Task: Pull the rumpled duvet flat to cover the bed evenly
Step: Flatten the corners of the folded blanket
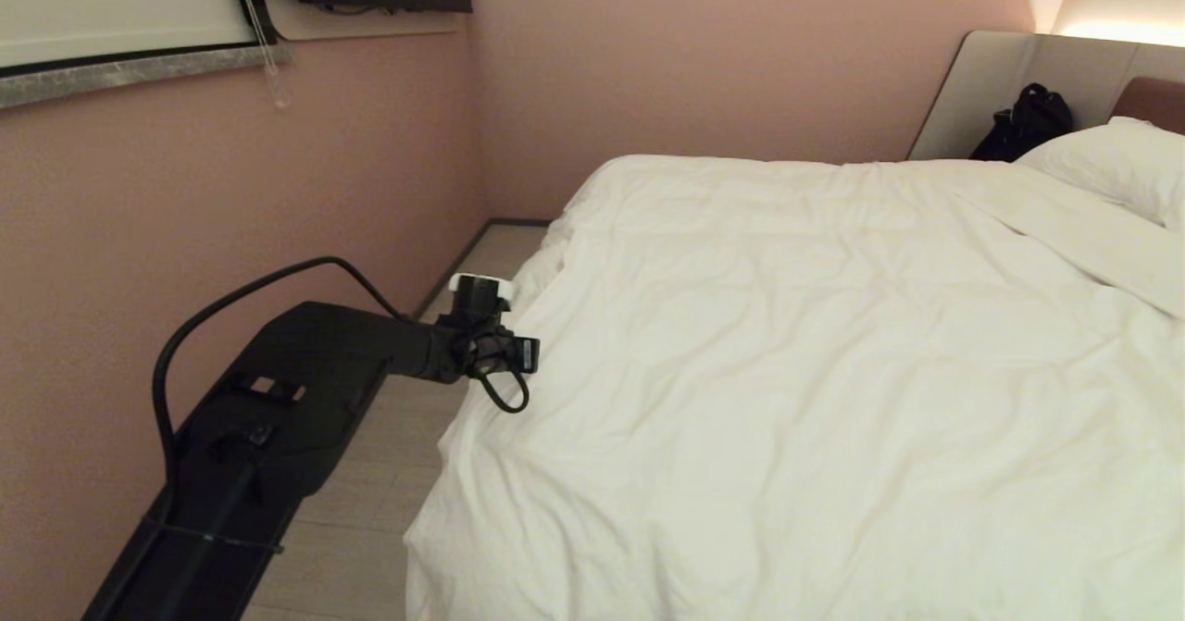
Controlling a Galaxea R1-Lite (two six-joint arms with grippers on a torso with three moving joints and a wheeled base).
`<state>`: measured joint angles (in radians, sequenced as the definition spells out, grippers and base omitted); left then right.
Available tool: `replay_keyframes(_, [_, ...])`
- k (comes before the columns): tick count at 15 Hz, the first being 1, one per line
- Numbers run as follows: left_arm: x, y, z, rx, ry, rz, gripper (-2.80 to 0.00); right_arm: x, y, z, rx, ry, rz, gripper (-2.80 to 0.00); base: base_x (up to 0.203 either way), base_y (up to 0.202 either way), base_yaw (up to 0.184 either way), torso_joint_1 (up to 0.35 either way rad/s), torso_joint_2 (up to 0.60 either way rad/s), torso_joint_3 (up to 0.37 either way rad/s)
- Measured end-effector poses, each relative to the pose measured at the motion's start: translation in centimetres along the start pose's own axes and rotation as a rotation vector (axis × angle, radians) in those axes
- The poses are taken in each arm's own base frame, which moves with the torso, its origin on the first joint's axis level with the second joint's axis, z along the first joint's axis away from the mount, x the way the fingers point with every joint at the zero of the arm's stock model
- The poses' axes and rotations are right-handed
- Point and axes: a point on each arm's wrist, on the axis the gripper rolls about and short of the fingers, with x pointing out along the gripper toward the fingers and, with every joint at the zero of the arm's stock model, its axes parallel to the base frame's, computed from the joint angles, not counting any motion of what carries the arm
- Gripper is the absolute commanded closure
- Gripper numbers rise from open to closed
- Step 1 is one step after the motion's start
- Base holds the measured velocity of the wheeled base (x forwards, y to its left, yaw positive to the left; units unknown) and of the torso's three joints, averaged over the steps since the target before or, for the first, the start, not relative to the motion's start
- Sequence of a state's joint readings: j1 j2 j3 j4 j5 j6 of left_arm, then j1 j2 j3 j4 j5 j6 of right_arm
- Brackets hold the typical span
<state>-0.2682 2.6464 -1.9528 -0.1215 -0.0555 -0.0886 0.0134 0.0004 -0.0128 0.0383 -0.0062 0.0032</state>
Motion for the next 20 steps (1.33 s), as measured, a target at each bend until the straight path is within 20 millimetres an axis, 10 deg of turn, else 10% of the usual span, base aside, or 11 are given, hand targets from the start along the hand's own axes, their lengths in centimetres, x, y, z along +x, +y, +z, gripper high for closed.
replay_keyframes(8, [-0.7,-0.4,-0.1,0.003,0.032,-0.076,0.0,0.0,0.0,0.0,0.0,0.0,0.0,0.0,0.0,0.0,0.0,0.0,0.0,0.0])
replay_keyframes(9, [-0.9,-0.5,0.0,0.015,0.033,-0.092,-2.8,0.0,0.0,0.0,0.0,0.0,0.0,0.0,0.0,0.0,0.0,0.0,0.0,0.0])
replay_keyframes(20, [0.1,0.0,-2.1,0.139,0.092,-0.137,-2.8,0.0,0.0,0.0,0.0,0.0,0.0,0.0,0.0,0.0,0.0,0.0,0.0,0.0])
